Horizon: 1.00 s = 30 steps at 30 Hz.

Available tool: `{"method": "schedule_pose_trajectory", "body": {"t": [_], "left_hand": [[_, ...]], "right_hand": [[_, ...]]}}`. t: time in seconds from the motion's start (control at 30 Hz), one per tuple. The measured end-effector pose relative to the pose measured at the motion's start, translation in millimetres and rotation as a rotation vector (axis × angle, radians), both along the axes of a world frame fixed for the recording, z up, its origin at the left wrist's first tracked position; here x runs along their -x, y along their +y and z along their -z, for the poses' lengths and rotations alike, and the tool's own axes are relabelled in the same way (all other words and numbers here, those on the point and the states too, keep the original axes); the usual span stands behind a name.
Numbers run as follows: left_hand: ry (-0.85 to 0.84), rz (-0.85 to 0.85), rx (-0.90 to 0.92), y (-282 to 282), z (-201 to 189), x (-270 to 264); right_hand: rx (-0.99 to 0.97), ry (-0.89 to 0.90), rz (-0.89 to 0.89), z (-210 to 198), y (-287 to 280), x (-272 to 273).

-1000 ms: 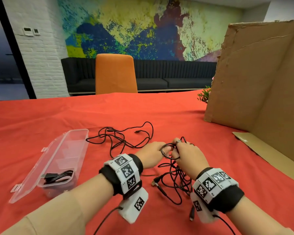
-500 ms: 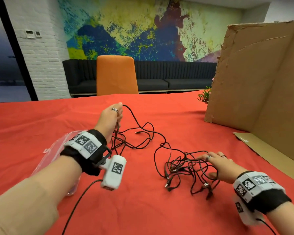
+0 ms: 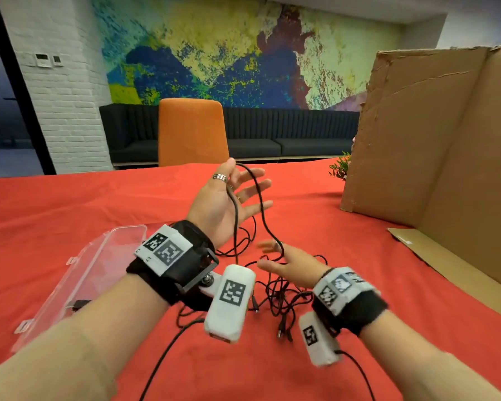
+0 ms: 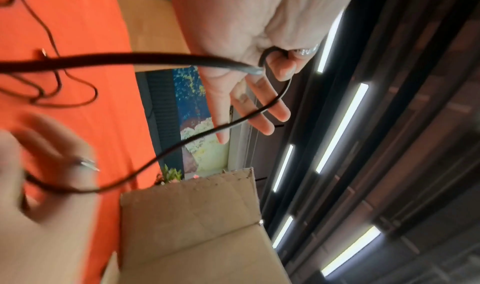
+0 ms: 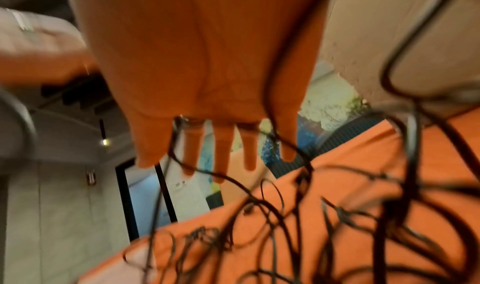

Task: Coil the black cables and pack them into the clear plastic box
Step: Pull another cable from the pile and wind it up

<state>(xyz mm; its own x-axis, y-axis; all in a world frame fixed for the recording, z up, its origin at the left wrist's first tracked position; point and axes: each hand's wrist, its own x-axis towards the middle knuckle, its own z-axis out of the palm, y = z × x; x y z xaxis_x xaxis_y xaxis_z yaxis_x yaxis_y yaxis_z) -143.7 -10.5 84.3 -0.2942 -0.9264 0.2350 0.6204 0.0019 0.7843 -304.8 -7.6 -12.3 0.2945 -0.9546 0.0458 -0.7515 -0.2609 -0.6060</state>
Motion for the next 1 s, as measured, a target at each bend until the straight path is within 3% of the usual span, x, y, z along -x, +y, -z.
{"method": "schedule_pose_trajectory", "body": {"t": [0.1,0.2,0.27,0.3,0.37,0.47,0.5,0.6,0.7,0.8,0.87,1.0], "left_hand": [[0.104,0.03,-0.043,4.7,-6.3,-4.8],[0.196,0.05,-0.143,2.0,-1.6,-24.5],[0.041,0.009,-0.195,-4.8,6.4,-37.5],[-0.156,-0.051,-0.193,-10.2,12.2,-42.3],[-0.718,-0.183,-0.061,-17.8,24.0,-46.2],[-1.719,-0.302,0.402,-12.8,38.0,-36.2],[-1.861,-0.349,0.535,-7.6,42.0,-28.1],[-1.772,-0.311,0.743,12.0,42.5,0.8],[-1.669,-0.103,0.662,19.0,46.5,16.4],[-1.681,-0.107,0.805,16.1,49.9,15.1],[-1.494,-0.161,0.836,9.4,48.1,11.7],[-0.844,-0.264,0.69,4.6,18.6,2.1]], "right_hand": [[-0.002,0.032,0.047,26.5,-14.8,-4.4],[-0.004,0.074,0.183,24.9,-14.5,14.8],[0.099,0.002,0.281,16.7,-10.0,29.4],[0.178,-0.02,0.309,12.1,-6.8,34.5],[0.271,-0.002,0.312,3.3,1.4,35.8],[0.331,0.053,0.219,-6.5,12.0,24.7],[0.346,0.068,0.2,-9.0,14.7,20.5],[0.351,0.187,0.208,-10.7,16.5,11.3],[0.286,0.333,0.235,-10.7,16.1,5.3],[0.272,0.369,0.239,-12.9,19.7,-0.6],[0.281,0.369,0.273,-13.4,21.0,-3.4],[0.238,0.426,0.361,-4.5,10.2,7.6]]}}
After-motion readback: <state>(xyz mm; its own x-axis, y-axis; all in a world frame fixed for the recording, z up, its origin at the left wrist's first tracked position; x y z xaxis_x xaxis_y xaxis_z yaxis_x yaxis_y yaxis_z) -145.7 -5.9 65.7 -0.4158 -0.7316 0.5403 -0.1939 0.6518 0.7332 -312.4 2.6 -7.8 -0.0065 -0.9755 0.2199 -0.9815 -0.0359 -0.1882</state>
